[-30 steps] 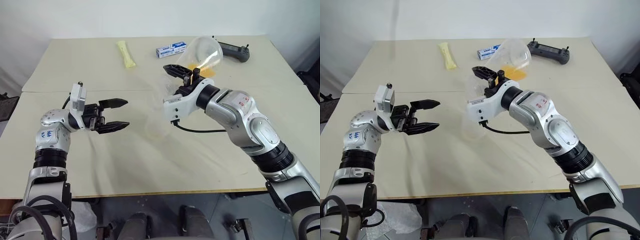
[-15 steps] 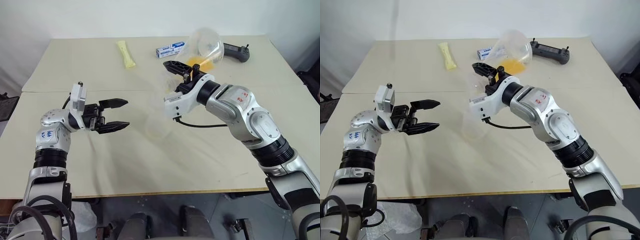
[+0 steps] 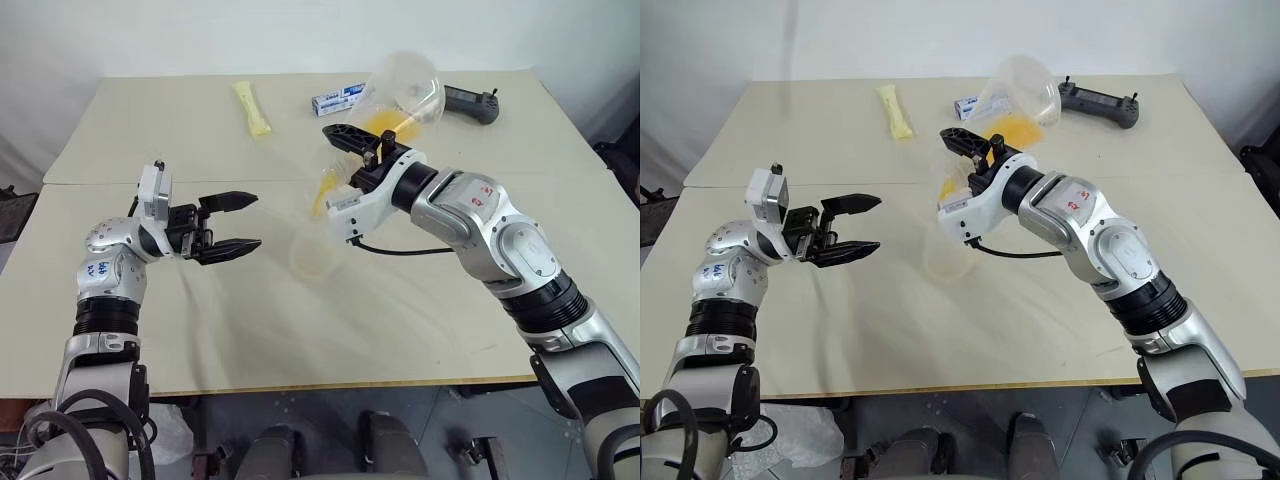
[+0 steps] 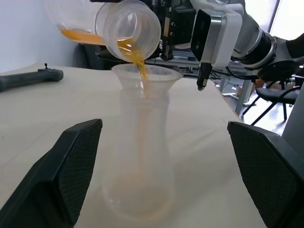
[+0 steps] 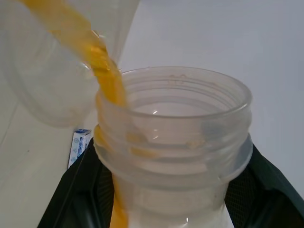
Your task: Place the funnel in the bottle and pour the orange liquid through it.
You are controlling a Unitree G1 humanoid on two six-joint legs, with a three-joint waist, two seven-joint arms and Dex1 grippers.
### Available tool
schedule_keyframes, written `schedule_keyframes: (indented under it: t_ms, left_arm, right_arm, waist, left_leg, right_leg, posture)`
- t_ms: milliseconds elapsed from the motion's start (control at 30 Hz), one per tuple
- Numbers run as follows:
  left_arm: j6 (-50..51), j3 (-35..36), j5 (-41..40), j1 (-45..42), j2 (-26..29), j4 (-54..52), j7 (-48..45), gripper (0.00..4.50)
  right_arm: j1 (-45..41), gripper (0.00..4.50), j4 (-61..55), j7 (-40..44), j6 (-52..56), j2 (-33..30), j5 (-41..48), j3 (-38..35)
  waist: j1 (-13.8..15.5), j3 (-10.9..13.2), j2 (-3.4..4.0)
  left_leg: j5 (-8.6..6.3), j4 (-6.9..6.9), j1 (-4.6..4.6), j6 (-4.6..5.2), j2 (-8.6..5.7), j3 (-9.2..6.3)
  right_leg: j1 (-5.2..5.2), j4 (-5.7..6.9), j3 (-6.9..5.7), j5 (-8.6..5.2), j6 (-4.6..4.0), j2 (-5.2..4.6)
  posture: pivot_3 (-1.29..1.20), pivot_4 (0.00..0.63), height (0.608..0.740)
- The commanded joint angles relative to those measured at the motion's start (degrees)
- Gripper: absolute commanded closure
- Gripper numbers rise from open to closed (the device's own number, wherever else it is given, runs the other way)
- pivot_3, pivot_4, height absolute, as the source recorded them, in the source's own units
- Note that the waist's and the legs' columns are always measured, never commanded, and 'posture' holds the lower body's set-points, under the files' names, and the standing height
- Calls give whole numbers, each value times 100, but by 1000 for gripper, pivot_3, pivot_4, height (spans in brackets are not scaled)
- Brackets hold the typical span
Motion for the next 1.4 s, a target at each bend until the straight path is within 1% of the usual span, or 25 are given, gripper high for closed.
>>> schedule_keyframes:
  t_ms: [33, 1400]
  left_arm:
    - [42, 183, -227, 6, 14, -156, -327, 0]
    - [238, 230, -313, 238, 30, -434, -232, 0]
  right_arm:
    - [-202, 2014, -174, -158, -104, -6, -133, -264]
    - [-338, 2014, 171, -466, -759, -39, -560, -284]
  waist:
    - [-3, 0, 0]
    - [-9, 0, 0]
  left_leg:
    - [0, 0, 0, 0, 0, 0]
    - [0, 0, 0, 0, 0, -1]
  right_leg:
    - [0, 0, 0, 0, 0, 0]
    - [0, 1, 0, 0, 0, 0]
  posture:
    - [0, 150, 740]
    - [0, 150, 740]
